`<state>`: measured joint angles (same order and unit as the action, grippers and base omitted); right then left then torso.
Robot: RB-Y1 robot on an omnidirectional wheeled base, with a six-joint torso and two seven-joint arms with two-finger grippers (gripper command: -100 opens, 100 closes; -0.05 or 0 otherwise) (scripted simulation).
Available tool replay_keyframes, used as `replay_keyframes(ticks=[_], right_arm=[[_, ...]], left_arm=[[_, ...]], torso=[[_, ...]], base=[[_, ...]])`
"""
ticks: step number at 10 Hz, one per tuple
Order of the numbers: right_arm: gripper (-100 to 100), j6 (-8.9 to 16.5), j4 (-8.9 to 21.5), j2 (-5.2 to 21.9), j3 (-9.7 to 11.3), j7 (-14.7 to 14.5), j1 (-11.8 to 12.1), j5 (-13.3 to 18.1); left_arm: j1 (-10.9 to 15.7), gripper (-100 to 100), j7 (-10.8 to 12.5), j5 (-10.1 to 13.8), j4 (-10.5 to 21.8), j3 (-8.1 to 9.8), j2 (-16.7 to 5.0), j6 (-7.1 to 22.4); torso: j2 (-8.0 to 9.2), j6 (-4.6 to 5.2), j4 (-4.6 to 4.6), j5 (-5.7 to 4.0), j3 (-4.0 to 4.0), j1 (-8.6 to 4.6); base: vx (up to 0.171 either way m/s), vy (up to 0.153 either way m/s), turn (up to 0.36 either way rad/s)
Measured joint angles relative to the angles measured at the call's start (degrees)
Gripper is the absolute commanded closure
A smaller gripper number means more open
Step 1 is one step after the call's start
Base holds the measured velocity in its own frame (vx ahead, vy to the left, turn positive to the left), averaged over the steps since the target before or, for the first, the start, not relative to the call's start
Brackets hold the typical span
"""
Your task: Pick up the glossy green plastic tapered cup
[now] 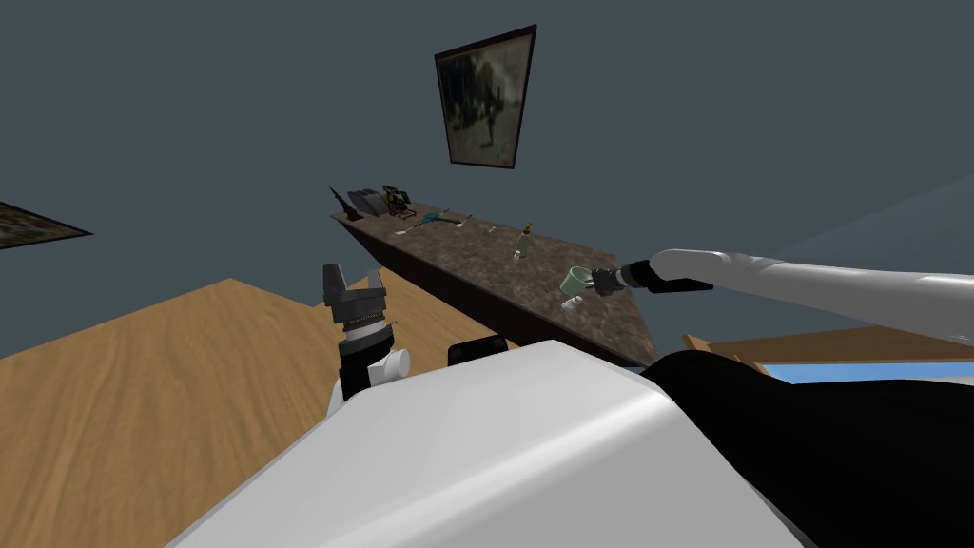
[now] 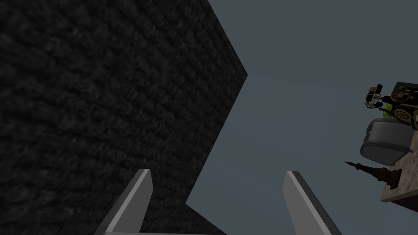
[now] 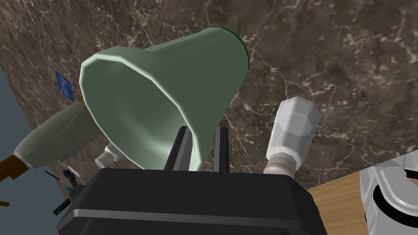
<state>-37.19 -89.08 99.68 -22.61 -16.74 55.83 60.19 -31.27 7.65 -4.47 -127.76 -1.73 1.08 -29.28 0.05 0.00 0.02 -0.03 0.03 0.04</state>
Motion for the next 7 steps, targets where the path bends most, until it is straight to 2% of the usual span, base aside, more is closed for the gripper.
replay_keyframes(ticks=[1,2,3,4,6,7], right_arm=[[0,0.0,0.0,0.0,0.0,0.0,0.0,0.0],[100,0.0,0.0,0.0,0.0,0.0,0.0,0.0],[100,-0.6,0.1,0.6,-0.8,0.1,-0.1,-0.1],[100,-1.2,0.7,2.0,-0.3,0.0,-1.0,-1.3],[100,-2.0,0.6,2.3,-1.6,0.5,-0.7,-0.9],[0,-2.2,0.6,2.3,-1.7,0.6,-0.7,-0.9]], left_arm=[[0.0,0,0.0,0.0,0.0,0.0,0.0,0.0],[0.0,0,0.0,0.0,0.0,0.0,0.0,0.0],[0.0,0,0.0,0.0,0.0,0.0,0.0,0.0],[0.0,0,0.0,0.0,0.0,0.0,0.0,0.0],[0.0,0,0.0,0.0,0.0,0.0,0.0,0.0],[0.0,0,0.0,0.0,0.0,0.0,0.0,0.0]], torso=[[0.01,0.0,0.01,0.01,0.01,0.01],[0.02,0.0,0.01,0.02,0.01,0.02],[0.16,0.05,0.06,0.07,0.1,0.02],[0.25,0.04,0.08,0.08,0.16,0.05],[0.2,0.02,0.09,0.11,0.15,0.13],[0.15,0.02,0.09,0.11,0.12,0.13]], base=[[0.0,0.0,0.0],[-0.039,-0.007,-0.115],[-0.058,-0.007,-0.117],[-0.041,0.001,-0.024],[-0.015,0.002,-0.011],[0.0,0.0,0.0]])
